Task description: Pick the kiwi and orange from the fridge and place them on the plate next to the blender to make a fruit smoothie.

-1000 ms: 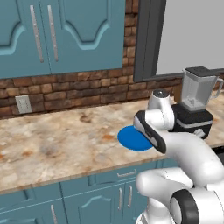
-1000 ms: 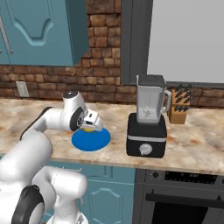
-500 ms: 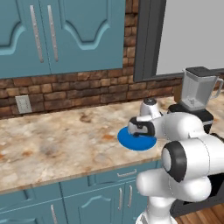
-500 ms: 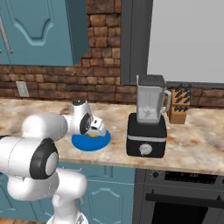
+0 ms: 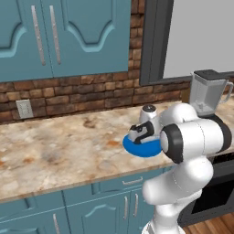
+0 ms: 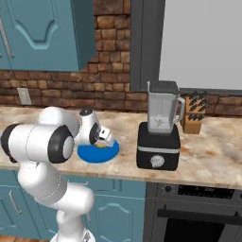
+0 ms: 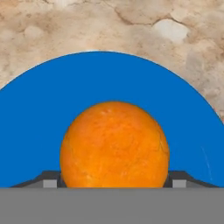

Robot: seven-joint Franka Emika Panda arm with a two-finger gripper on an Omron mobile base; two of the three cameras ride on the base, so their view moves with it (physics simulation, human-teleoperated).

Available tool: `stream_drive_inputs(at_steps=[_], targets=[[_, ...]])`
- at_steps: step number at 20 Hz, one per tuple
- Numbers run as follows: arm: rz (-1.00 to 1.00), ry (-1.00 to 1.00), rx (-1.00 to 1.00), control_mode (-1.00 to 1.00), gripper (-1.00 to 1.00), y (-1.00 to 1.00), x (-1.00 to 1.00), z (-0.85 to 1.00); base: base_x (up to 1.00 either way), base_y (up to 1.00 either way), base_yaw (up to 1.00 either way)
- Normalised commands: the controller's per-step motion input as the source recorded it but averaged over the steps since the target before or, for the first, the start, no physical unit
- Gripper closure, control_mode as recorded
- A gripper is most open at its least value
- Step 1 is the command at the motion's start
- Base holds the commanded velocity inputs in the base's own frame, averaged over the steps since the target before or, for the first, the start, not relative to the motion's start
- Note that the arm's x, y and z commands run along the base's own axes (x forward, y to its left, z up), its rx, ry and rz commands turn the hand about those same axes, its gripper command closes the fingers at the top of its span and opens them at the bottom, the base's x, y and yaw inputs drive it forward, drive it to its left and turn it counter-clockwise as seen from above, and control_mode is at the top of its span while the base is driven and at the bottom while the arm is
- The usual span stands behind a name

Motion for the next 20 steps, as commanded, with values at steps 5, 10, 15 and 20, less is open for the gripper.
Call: stream_drive_inputs(at_steps=[5,10,15,20], targets=[[-0.10,0.00,0.00,-1.00,-1.00,0.35,-0.01,0.35,0.00,0.00,0.00],[-0.02,0.00,0.00,-1.00,-1.00,0.28,-0.31,0.78,0.00,0.00,0.00],[0.00,0.00,0.00,-1.00,-1.00,0.05,-0.93,0.71,0.00,0.00,0.00],[0.00,-0.01,0.05,-1.00,-1.00,0.00,-0.99,0.85,0.00,0.00,0.00]])
